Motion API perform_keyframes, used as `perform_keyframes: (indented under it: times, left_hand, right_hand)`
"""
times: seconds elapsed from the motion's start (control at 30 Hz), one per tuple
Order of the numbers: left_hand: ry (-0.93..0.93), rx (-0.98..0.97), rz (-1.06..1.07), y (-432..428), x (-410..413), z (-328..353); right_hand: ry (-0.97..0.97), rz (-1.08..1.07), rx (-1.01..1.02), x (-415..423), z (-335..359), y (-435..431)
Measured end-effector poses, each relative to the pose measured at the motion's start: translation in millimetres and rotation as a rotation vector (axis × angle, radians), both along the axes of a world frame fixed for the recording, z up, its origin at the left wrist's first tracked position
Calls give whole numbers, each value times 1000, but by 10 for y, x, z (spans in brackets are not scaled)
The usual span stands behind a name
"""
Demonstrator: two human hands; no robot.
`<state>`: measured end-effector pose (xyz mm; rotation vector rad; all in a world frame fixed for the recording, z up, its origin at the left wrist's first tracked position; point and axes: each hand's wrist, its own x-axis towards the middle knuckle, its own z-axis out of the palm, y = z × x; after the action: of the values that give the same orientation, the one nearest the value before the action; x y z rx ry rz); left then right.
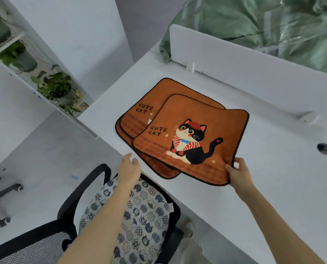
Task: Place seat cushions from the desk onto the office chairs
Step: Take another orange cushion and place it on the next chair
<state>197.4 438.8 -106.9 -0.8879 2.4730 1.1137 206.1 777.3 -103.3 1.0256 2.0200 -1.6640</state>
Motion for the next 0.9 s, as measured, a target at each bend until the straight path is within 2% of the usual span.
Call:
perform_keyframes:
  times: [0.07, 0.13, 0.27, 0.4, 0.53, 0.67, 0.8, 0.9]
  left_hand:
    - [19, 35, 75, 68, -56, 108]
    - [-15, 37, 47, 231, -98, 121]
    - [-152, -5, -169, 562, -75, -92]
    - [-136, -155, -452, 744, -120, -308]
    - [-106, -294, -615, 853, -357, -375]
    - [-126, -285, -620, 883, -561, -419]
    - [-105, -415, -578, 977, -613, -431]
    - [-94, -319, -454, 991, -629, -448]
  right_hand:
    - [-10, 35, 4, 227, -17, 167]
    - [-49, 50, 42, 485, -64, 340]
    - [-165, 149, 163, 885, -309, 544]
    - [-250, 223, 536, 985, -447, 550]
    - [-220, 85, 545, 842, -477, 472]
    - [-259, 4, 564, 592, -539, 387]
    - [-321, -12, 574, 395, -632, 406]
    - [-341, 33, 519, 355, -686, 486]
